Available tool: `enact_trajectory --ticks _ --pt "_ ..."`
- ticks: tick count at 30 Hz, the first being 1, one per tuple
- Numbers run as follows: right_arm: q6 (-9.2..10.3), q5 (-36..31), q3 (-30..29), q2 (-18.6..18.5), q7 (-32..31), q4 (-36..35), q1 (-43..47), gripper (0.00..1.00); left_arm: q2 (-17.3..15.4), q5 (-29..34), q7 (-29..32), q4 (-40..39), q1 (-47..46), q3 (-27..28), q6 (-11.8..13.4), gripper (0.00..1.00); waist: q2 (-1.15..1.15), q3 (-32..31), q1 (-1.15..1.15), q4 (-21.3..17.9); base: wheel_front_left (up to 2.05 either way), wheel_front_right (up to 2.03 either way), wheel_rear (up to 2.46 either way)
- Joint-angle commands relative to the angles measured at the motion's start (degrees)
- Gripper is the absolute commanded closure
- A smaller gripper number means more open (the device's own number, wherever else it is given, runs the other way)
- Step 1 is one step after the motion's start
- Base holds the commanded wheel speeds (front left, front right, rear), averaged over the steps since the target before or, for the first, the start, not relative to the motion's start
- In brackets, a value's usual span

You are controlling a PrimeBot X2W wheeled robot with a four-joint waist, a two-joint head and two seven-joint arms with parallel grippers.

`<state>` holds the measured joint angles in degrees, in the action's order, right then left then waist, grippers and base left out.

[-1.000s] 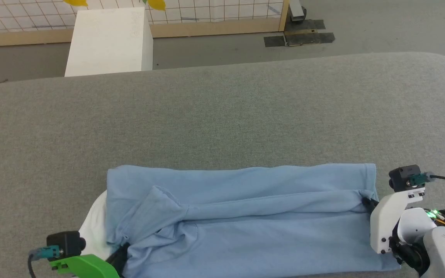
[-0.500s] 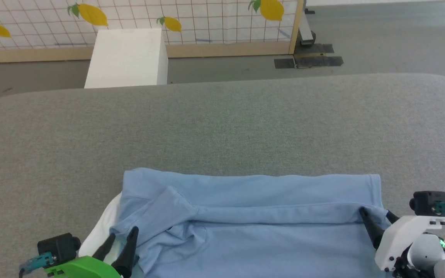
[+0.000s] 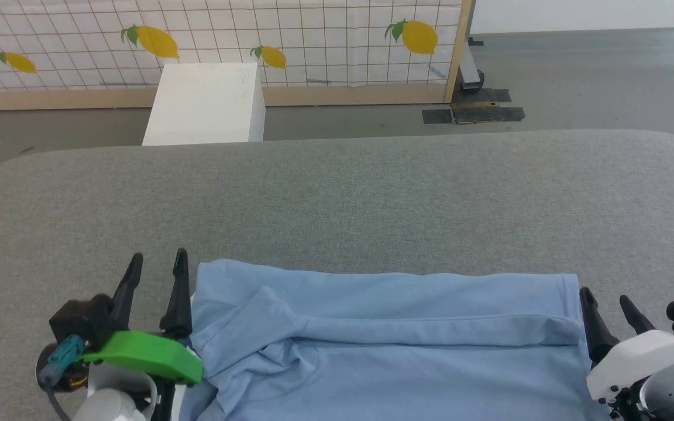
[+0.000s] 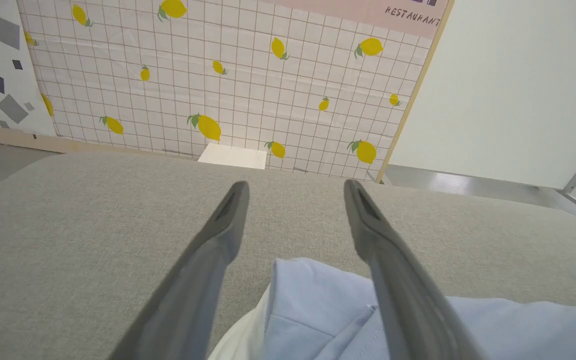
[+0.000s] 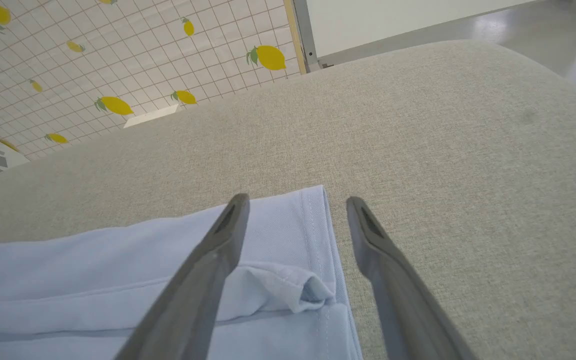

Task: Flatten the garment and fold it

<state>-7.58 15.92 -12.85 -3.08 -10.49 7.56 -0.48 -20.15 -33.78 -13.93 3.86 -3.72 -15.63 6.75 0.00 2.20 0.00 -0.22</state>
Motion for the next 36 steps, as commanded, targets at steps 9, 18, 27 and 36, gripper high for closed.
enact_trajectory --ticks 9,18,27,36 --pt "0.09 -0.7 -3.0 0.2 -6.7 9.8 -4.2 0.0 4.7 8.4 -1.1 5.6 -5.9 4.3 -1.9 0.0 0.0 -0.3 0.0 -0.5 0.0 0.0 0.0" --pt "0.09 -3.8 -2.6 0.2 -17.9 18.5 -9.0 0.0 8.7 12.7 -1.1 7.2 -5.6 8.4 -4.2 0.0 0.0 -0.2 0.0 -0.7 0.0 0.0 0.0" --pt "0.09 -2.6 -1.3 0.2 -26.4 22.3 -10.2 1.0 11.2 15.2 -1.1 9.1 -5.5 10.9 -7.3 0.0 0.0 -0.5 0.0 0.4 0.0 0.0 0.0" --pt "0.09 -10.4 -8.1 0.2 -21.7 17.4 -10.1 1.0 12.7 16.9 -1.1 10.0 -5.6 13.3 -8.6 0.0 0.0 0.0 0.0 0.2 0.0 0.0 0.0"
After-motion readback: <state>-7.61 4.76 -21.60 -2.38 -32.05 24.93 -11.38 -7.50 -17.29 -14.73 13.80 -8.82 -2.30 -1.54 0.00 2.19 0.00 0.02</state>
